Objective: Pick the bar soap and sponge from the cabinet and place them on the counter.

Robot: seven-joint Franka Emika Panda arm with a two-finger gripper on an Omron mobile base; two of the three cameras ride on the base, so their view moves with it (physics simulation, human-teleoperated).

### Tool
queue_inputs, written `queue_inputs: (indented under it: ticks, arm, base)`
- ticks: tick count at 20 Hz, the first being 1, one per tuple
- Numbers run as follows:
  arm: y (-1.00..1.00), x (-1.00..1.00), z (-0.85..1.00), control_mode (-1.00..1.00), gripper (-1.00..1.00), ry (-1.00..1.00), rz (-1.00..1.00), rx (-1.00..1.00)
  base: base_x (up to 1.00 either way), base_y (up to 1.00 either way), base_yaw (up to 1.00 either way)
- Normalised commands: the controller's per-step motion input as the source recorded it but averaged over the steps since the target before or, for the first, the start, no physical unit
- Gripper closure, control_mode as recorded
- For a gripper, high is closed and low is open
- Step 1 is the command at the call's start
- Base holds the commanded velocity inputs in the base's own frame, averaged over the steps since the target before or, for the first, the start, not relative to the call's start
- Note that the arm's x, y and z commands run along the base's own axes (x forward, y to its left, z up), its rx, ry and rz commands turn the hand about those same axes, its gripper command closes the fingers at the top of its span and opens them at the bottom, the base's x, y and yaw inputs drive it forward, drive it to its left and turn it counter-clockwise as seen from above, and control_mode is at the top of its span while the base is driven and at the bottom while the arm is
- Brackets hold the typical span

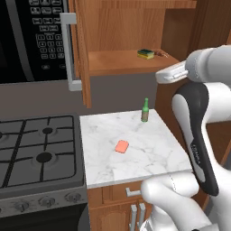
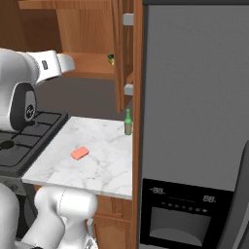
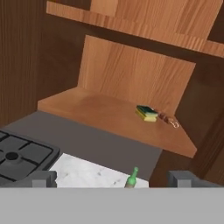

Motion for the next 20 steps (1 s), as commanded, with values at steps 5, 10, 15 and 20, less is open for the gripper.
queue_inputs:
  ticks: [5,10,15,20]
  arm:
    - [-0.14,0.23,0.01,-1.00,-1.00,0.02,-0.07,0.03]
    - [-0.08,0.20,0.00,-1.00,-1.00,0.00,-0.03,0.02]
    - [0.00,0.28,0.00,-1.00,-1.00,0.00,0.00,0.00]
    - [0.00,0.33,0.00,-1.00,-1.00,0.00,0.00,0.00]
  base:
    - [0.00,0.00,0.00]
    - [0.00,0.00,0.00]
    - [0.00,0.00,0.00]
    - [0.00,0.00,0.00]
